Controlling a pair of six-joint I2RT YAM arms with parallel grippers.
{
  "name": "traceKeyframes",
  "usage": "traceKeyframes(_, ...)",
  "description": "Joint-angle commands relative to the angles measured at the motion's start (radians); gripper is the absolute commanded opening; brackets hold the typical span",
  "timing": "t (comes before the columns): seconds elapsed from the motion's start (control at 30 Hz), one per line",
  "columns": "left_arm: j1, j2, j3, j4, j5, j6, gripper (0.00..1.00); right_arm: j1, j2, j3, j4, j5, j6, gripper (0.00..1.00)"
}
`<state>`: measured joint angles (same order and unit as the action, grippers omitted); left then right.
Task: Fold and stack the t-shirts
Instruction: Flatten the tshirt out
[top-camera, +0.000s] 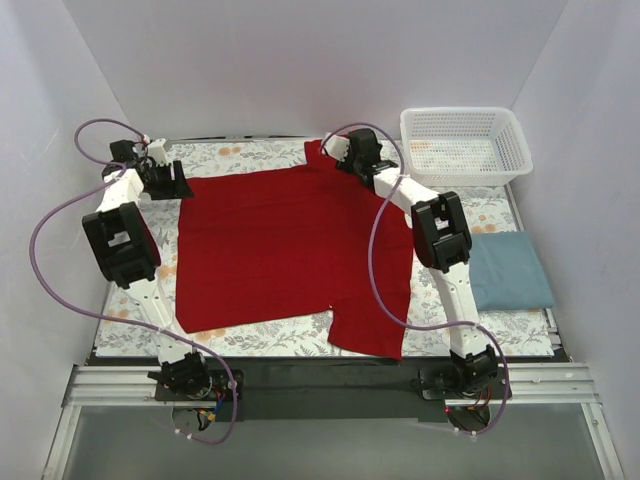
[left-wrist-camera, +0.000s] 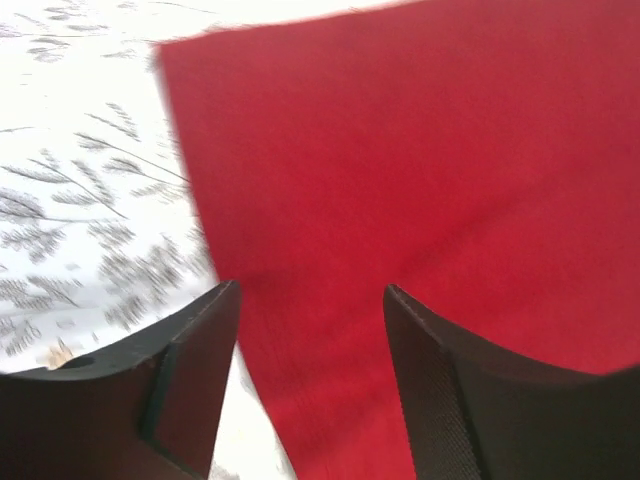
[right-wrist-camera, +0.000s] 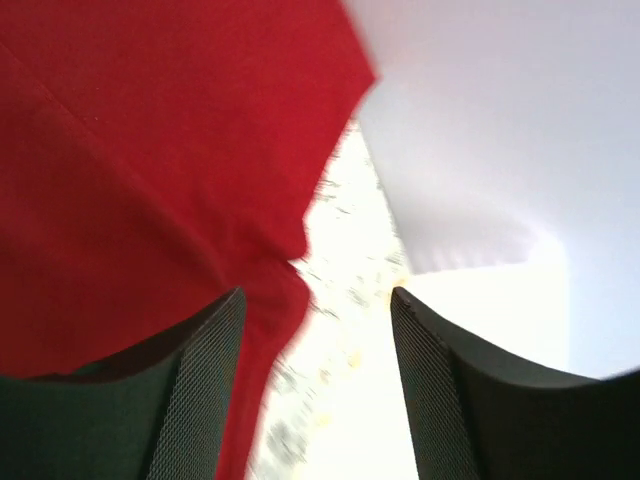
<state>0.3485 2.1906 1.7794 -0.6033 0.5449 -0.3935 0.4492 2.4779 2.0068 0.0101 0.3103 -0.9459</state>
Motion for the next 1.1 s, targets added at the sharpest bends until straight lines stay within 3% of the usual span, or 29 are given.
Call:
traceKeyframes(0.0,-0.005,-0.216,-0.033,-0.163,0.125,0.129,0.59,0.037,-0.264,-0.031,-0.063,-0.049,0.035,0.69)
traceKeyframes(0.03,-0.003,-0.248,-0.056,-0.193,0.139,0.158,0.60,0.042,-0.301,-0.043,-0.111,-0.060,0.050,0.73)
traceKeyframes(0.07,-0.003,-0.323,-0.084,-0.260,0.148,0.236,0.61,0.045,-0.373,-0.066,-0.154,-0.080,0.055,0.89)
traceKeyframes(0.17,-0.002,-0.438,-0.230,-0.396,0.158,0.393,0.61,0.045,-0.520,-0.170,-0.361,-0.207,0.055,0.98)
traceKeyframes(0.33,0.004,-0.678,-0.498,-0.582,0.115,0.625,0.61,0.045,-0.742,-0.377,-0.807,-0.387,0.036,0.98)
traceKeyframes(0.43,0.009,-0.785,-0.593,-0.610,0.077,0.693,0.61,0.046,-0.848,-0.564,-0.944,-0.471,0.033,0.98)
traceKeyframes(0.53,0.007,-0.859,-0.676,-0.639,0.067,0.714,0.61,0.046,-0.979,-0.710,-0.993,-0.510,0.041,0.93)
traceKeyframes(0.6,0.009,-0.890,-0.725,-0.659,0.061,0.726,0.60,0.046,-1.068,-0.854,-1.000,-0.507,0.044,0.81)
traceKeyframes(0.63,0.009,-0.916,-0.742,-0.649,0.053,0.726,0.59,0.046,-1.115,-0.894,-0.998,-0.505,0.044,0.71)
traceKeyframes(0.77,0.009,-0.956,-0.814,-0.627,0.012,0.733,0.55,0.054,-1.180,-1.078,-0.951,-0.513,0.061,0.54)
traceKeyframes(1.07,0.007,-1.023,-0.943,-0.580,-0.060,0.771,0.52,0.126,-1.231,-1.227,-0.805,-0.500,0.006,0.52)
